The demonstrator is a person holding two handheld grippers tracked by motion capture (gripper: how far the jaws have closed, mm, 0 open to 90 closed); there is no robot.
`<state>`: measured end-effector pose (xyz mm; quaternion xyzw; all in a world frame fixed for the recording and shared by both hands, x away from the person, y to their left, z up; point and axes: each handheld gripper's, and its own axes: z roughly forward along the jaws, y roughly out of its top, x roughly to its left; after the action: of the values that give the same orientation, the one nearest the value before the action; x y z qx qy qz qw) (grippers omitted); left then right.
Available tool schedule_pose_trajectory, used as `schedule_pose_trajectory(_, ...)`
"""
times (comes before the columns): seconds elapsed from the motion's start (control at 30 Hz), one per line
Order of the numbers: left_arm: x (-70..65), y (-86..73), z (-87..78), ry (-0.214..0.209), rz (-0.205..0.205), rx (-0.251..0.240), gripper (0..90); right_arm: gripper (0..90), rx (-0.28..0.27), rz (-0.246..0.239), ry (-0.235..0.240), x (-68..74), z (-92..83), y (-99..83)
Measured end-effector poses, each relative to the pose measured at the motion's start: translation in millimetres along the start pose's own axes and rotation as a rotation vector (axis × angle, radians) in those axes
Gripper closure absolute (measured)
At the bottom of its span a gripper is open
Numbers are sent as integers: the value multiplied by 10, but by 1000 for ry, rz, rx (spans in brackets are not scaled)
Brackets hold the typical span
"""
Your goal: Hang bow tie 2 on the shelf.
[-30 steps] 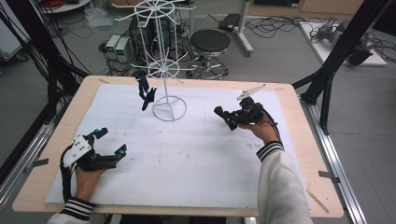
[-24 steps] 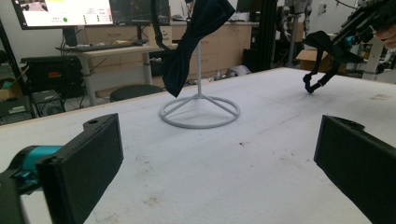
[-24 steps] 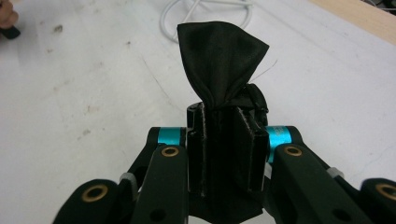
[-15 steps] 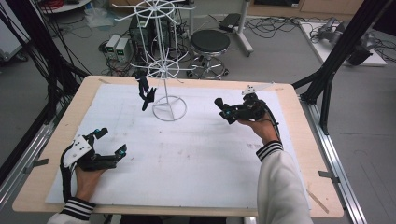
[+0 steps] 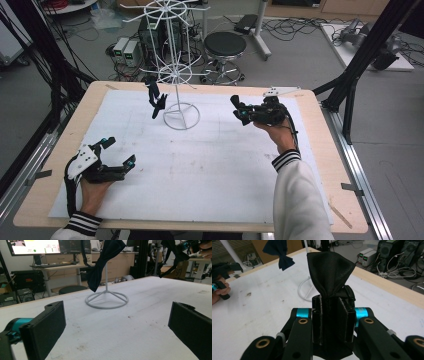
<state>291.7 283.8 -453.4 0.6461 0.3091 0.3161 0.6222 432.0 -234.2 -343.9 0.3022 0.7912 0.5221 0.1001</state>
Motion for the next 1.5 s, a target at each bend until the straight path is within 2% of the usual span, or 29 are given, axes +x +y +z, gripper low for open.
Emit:
schedule_pose_trajectory(0.07, 1, 0, -1, 0, 0, 1, 17, 764, -4, -4, -1, 3, -4, 10)
schedule_pose_trajectory(0.1, 1, 0, 0, 0, -1, 0, 17, 764, -10, -21, 0, 9, -7, 51)
schedule_pose_trajectory(0.33, 3, 0, -1, -2, -2, -1, 18, 764, -59, -28, -4, 66, 13, 276)
schedule_pose_trajectory(0.57, 2, -1, -2, -1, -4, -3, 17, 764, -83, -44, -13, 120, 63, 433)
schedule_pose_trajectory(0.97, 10, -2, -6, -3, -7, -7, 18, 764, -148, -36, -47, 120, 133, 645)
schedule_pose_trajectory(1.17, 10, -2, -6, 0, -9, -7, 18, 764, -177, -28, -70, 116, 170, 686)
schedule_pose_trajectory(1.37, 10, -3, -6, 0, -11, -7, 17, 764, -188, -19, -56, 110, 203, 758)
schedule_pose_trajectory(1.5, 12, -3, -6, 0, -14, -8, 17, 765, -213, -20, -54, 120, 232, 814)
